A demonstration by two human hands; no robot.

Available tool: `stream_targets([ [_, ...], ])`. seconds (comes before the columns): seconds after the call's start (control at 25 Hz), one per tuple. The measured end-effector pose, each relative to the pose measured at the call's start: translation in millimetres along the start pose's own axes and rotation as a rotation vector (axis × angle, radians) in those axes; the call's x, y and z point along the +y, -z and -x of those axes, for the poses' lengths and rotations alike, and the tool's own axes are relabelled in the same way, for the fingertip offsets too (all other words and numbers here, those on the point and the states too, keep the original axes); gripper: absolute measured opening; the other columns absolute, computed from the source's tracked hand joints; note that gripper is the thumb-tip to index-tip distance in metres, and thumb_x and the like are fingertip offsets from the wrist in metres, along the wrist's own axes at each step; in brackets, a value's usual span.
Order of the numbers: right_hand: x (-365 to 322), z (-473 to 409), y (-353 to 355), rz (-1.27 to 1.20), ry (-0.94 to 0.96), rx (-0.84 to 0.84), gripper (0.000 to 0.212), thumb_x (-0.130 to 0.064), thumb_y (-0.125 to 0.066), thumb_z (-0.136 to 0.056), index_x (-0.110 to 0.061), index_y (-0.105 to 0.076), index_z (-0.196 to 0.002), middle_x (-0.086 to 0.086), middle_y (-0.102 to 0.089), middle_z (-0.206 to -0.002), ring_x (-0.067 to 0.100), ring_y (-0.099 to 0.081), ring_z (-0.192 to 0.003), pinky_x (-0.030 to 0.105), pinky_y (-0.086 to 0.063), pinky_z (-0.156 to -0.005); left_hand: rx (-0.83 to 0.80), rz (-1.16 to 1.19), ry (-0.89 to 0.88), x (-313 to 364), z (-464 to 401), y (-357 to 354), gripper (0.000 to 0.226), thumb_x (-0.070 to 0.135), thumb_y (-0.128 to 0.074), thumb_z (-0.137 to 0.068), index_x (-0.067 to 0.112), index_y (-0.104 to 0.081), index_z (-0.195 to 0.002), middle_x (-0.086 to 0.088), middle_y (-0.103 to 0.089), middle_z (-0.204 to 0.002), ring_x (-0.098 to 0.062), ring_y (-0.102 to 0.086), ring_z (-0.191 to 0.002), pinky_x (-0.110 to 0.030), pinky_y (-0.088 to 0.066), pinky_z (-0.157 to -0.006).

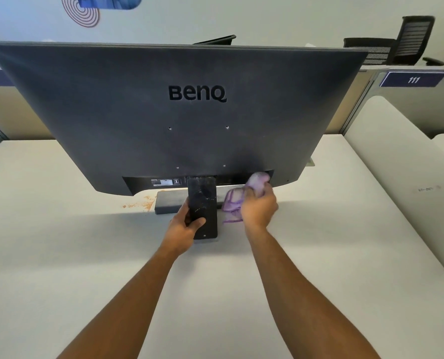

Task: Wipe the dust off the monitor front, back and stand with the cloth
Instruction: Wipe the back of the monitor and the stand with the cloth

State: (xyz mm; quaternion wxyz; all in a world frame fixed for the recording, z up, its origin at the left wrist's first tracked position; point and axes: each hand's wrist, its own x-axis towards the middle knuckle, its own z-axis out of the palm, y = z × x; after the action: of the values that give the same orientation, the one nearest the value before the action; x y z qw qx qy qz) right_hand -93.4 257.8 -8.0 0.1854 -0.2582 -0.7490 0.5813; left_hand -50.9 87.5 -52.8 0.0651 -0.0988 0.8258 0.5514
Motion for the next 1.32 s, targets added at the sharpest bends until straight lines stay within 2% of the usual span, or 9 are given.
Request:
stream_targets([
  [0.08,0,12,-10,0.081,0.140,-0.154,0.012,-0.017,-0.062,-0.093,-0.013,-0.068,-0.103,-0.008,-0.064,-0.085,0.004,-0.060,-0.073,0.015,-0.051,-0.070,0.001,0.005,-0.008,1,1,0,0.066,0.019,-0.062,-0.094,0.037,-0.028,-0.148,0.012,-0.054,-0.123,-0.026,-0.054,-0.125,-0.046,-0.044,-0.101],
  [0.16,3,19,-10,0.176,0.238,-0.297,0.014,-0.018,-0.060,-0.094,-0.015,-0.069,-0.104,-0.010,-0.062,-0.082,0.004,-0.060,-0.071,0.007,-0.048,-0.064,0.003,0.011,-0.019,0,0,1,0.065,0.019,-0.062,-0.094,0.036,-0.029,-0.148,0.012,-0.055,-0.122,-0.026,-0.054,-0.124,-0.045,-0.044,-0.101],
  [0.4,7,-10,18,-0.047,-0.072,0.113,0.028,-0.023,-0.066,-0.091,-0.015,-0.063,-0.118,-0.001,-0.066,-0.105,0.019,-0.064,-0.091,0.018,-0.046,-0.075,-0.002,0.013,0.008,-1,0,0,0.069,0.019,-0.062,-0.094,0.040,-0.025,-0.149,0.012,-0.052,-0.124,-0.024,-0.053,-0.125,-0.045,-0.042,-0.103],
  [0.56,-6,-6,4,-0.114,-0.006,-0.031,0.028,-0.024,-0.067,-0.091,-0.017,-0.065,-0.119,-0.006,-0.065,-0.105,0.013,-0.063,-0.092,0.011,-0.046,-0.071,-0.005,0.011,0.002,-1,-1,1,0.069,0.019,-0.062,-0.094,0.038,-0.026,-0.148,0.011,-0.053,-0.122,-0.024,-0.054,-0.123,-0.043,-0.044,-0.100],
  [0.72,11,4,14,0.050,0.223,-0.195,0.018,-0.019,-0.062,-0.093,-0.017,-0.069,-0.109,-0.003,-0.068,-0.098,0.007,-0.061,-0.082,0.014,-0.049,-0.074,-0.009,-0.014,-0.012,-1,0,1,0.068,0.021,-0.062,-0.094,0.037,-0.026,-0.149,0.011,-0.053,-0.121,-0.024,-0.054,-0.122,-0.043,-0.045,-0.100],
  [0.88,5,-22,35,-0.093,-0.151,0.048,0.014,-0.031,-0.065,-0.091,-0.023,-0.063,-0.103,0.000,-0.068,-0.100,0.019,-0.067,-0.087,0.031,-0.057,-0.079,-0.010,0.002,-0.002,-2,-1,1,0.069,0.020,-0.061,-0.094,0.037,-0.025,-0.150,0.003,-0.055,-0.132,-0.027,-0.053,-0.125,-0.047,-0.043,-0.103],
  [1.04,-13,-22,24,-0.076,-0.057,-0.008,0.014,-0.030,-0.066,-0.092,-0.025,-0.060,-0.104,-0.005,-0.065,-0.099,0.017,-0.066,-0.089,0.024,-0.055,-0.075,-0.018,0.000,-0.019,-2,0,2,0.069,0.019,-0.061,-0.094,0.039,-0.024,-0.149,0.001,-0.056,-0.133,-0.025,-0.054,-0.124,-0.045,-0.044,-0.102],
  [1.16,-14,-12,15,-0.042,0.020,-0.069,0.028,-0.026,-0.064,-0.093,-0.018,-0.061,-0.120,-0.006,-0.061,-0.104,0.015,-0.062,-0.092,0.023,-0.055,-0.079,-0.017,0.017,-0.017,0,1,2,0.068,0.018,-0.062,-0.094,0.040,-0.026,-0.148,0.006,-0.056,-0.126,-0.024,-0.054,-0.122,-0.044,-0.045,-0.101],
  [1.32,-7,6,4,0.017,0.198,-0.202,0.028,-0.021,-0.066,-0.092,-0.015,-0.065,-0.120,-0.010,-0.061,-0.102,0.009,-0.059,-0.091,0.008,-0.046,-0.072,-0.026,0.050,-0.024,-2,0,4,0.067,0.015,-0.062,-0.093,0.039,-0.029,-0.146,0.006,-0.059,-0.123,-0.020,-0.056,-0.116,-0.041,-0.048,-0.097],
])
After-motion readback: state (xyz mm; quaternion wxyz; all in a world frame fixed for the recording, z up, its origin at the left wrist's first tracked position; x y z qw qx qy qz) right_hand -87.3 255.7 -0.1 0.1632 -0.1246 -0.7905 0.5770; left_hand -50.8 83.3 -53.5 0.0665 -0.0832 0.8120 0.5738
